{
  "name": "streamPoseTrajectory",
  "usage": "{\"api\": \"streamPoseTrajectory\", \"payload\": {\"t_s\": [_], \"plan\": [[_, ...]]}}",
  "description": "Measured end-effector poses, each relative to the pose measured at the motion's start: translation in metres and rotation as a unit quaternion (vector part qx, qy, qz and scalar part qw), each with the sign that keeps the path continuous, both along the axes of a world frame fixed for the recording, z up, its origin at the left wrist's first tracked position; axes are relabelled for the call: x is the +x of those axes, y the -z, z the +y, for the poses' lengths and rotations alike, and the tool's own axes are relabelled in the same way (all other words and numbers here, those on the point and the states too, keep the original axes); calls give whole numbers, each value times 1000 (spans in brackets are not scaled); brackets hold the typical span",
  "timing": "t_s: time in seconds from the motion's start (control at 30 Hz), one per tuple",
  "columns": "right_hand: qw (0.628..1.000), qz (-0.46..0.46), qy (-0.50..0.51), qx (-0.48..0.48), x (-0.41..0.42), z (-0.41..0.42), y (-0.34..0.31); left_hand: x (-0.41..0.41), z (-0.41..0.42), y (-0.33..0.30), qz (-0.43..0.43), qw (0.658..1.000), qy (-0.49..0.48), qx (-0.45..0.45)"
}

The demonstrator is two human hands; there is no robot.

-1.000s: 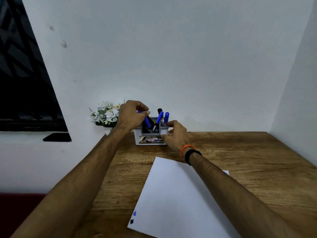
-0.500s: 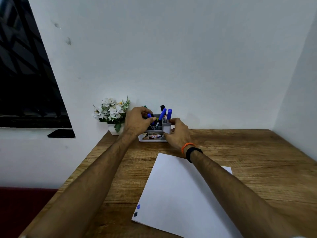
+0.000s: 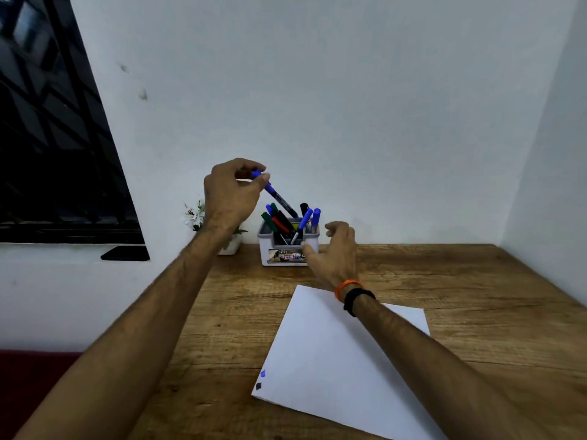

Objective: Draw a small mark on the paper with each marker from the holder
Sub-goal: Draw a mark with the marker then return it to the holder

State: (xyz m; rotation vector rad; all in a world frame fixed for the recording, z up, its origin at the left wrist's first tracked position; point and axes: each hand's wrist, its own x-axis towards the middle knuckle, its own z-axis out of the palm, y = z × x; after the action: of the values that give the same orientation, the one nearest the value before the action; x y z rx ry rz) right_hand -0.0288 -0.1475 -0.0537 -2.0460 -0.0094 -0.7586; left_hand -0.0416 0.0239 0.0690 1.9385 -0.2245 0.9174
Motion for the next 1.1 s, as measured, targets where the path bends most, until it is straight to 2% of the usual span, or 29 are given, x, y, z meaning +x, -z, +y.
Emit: {"api": "streamPoseTrajectory", "payload": {"t_s": [0.1, 0.13, 0.23, 0.3, 0.37, 0.43, 0.5, 0.6, 0.67, 0.7, 0.83, 0.93, 1.1], "plan": [[988, 33, -76, 128, -28, 10, -10, -18, 6, 11, 34, 989, 53, -134], [969, 69, -135, 194, -37, 12, -13, -26, 5, 18, 58, 976, 80, -193], [873, 156, -302, 348, -62, 17, -19, -47, 1, 46, 136, 926, 147, -319], [829, 162, -357, 398, -70, 19, -18, -58, -2, 66, 180, 898, 187, -355], [814, 147, -362, 429, -75, 18, -14, -67, -1, 84, 212, 884, 221, -354], [837, 126, -345, 406, -78, 15, -9, -72, 2, 97, 231, 881, 254, -324], [868, 117, -334, 348, -80, 10, -4, -74, 6, 104, 233, 894, 281, -260], [890, 132, -339, 274, -85, 3, -1, -73, 9, 106, 211, 930, 295, -62], [890, 148, -355, 246, -87, -2, 0, -72, 8, 108, 198, 932, 297, 61], [888, 157, -359, 241, -88, -5, 2, -71, 8, 110, 194, 931, 295, 94], [898, 154, -355, 209, -85, -12, 11, -66, 7, 123, 185, 922, 277, 198], [897, 137, -376, 187, -84, -13, 17, -69, 4, 133, 171, 916, 276, 236], [865, 136, -429, 222, -82, -15, 22, -75, -1, 138, 100, 921, 259, 273]]}}
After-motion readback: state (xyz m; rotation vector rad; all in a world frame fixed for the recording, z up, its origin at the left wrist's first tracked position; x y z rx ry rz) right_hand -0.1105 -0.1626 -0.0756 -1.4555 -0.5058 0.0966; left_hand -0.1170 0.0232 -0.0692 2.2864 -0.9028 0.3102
